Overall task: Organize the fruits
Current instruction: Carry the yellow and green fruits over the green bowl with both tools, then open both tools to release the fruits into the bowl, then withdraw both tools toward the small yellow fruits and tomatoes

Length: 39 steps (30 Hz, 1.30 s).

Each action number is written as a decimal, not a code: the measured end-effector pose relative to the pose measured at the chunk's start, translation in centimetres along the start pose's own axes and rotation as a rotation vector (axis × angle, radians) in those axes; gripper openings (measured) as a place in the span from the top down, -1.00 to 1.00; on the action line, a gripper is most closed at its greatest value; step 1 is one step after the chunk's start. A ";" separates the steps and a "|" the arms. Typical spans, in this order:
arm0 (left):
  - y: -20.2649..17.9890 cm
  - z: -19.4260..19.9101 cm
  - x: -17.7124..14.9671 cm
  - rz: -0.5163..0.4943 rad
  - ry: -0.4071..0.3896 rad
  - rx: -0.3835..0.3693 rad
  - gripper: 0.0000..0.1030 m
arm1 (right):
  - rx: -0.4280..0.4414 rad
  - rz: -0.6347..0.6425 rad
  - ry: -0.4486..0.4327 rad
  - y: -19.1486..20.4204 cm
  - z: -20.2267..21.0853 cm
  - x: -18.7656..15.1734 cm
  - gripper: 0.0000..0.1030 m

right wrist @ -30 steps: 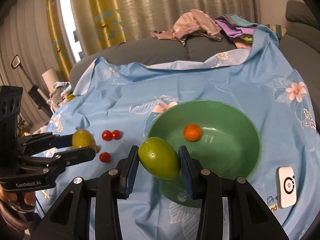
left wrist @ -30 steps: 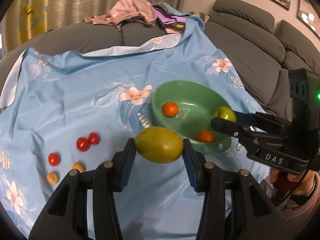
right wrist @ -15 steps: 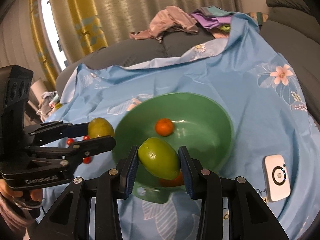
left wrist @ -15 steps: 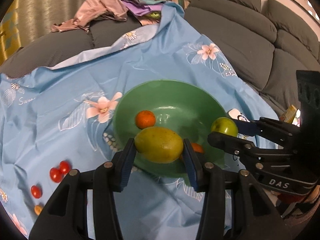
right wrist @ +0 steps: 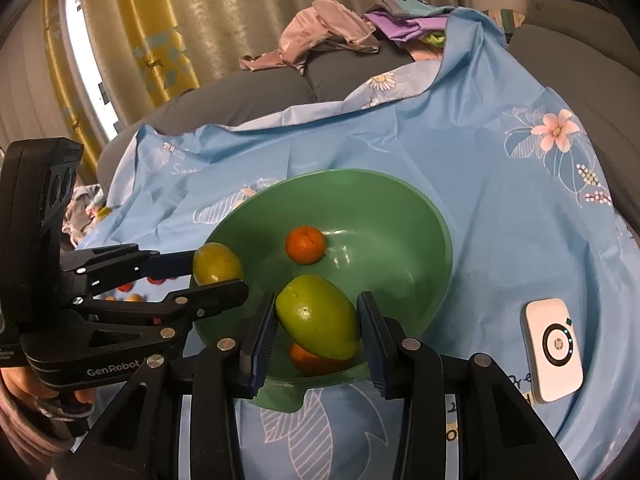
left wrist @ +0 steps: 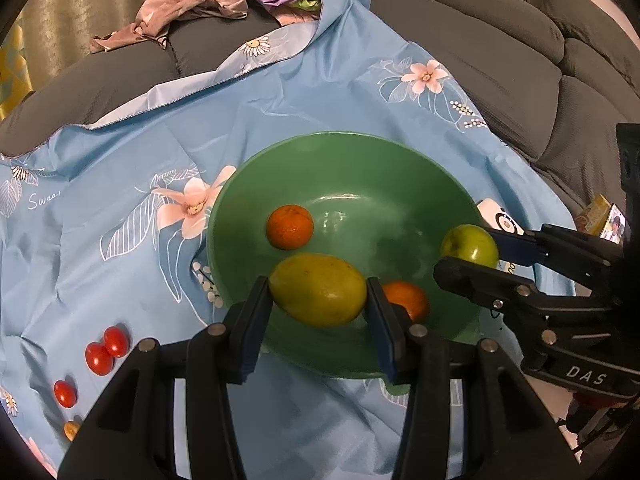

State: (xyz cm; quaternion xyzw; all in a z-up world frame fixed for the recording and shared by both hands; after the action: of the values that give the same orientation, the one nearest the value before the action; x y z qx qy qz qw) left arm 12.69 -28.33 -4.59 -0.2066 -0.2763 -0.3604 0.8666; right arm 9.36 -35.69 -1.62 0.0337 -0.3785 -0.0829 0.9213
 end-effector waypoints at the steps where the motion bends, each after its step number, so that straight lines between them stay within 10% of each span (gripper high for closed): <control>1: 0.0 -0.1 0.0 0.000 0.002 0.001 0.09 | 0.000 -0.001 0.001 0.0 0.0 0.0 0.19; 14: 0.7 -0.4 0.4 0.009 -0.002 0.016 0.06 | -0.027 -0.017 0.016 -0.5 -0.7 0.5 0.19; 39: 2.3 8.8 -4.2 0.091 -0.099 0.132 -0.82 | -0.019 0.013 -0.002 2.4 3.5 -0.7 0.16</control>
State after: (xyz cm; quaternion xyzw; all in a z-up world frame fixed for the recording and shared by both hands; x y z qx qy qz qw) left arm 8.99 -19.79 -0.89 -0.1790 -0.3322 -0.2912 0.8791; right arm 6.68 -33.20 0.69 0.0225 -0.3790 -0.0808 0.9216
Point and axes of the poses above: each gripper's, at about its wrist camera, not at the fingertips, and z roughly against the way its jaws point, y to its left, x to its top, the point moved 8 cm from there along -z, roughly the way its jaws point, and after that the axes turned 6 degrees about -x, right-handed, at the moved point
